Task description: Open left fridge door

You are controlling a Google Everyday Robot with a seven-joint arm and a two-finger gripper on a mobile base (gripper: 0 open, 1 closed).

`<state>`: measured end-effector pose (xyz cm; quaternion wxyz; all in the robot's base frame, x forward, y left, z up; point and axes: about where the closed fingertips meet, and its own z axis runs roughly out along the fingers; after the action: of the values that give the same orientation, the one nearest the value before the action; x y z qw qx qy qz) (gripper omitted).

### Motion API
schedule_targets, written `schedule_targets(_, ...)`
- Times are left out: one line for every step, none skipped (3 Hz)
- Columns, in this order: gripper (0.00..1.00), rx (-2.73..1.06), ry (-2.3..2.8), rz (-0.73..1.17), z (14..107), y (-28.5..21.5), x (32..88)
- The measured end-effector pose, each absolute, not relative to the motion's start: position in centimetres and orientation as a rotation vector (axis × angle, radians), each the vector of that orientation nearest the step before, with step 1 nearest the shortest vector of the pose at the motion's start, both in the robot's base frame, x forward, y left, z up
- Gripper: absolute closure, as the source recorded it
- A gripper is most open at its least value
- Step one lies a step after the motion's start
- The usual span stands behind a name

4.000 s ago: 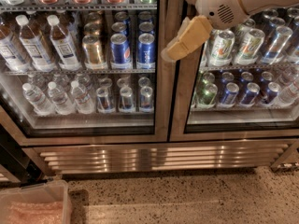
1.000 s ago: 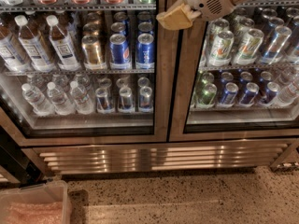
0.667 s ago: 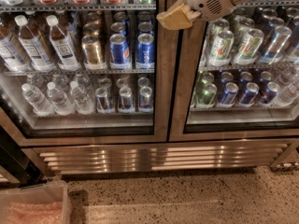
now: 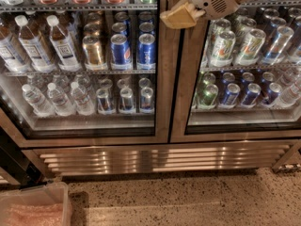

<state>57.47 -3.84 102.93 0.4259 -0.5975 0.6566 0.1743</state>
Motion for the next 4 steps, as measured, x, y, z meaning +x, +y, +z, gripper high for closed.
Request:
schedule_targets(1.00, -1.494, 1.641, 0.436, 103.00, -4.31, 57.86)
schedule_targets(1.00, -1.494, 1.641, 0.436, 103.11, -4.80, 58.45)
schedule_targets(1.00, -1.494, 1.641, 0.436, 103.24, -5.11, 58.85)
schedule_targets(1.00, -1.494, 1.641, 0.436, 103.25, -5.10, 58.84)
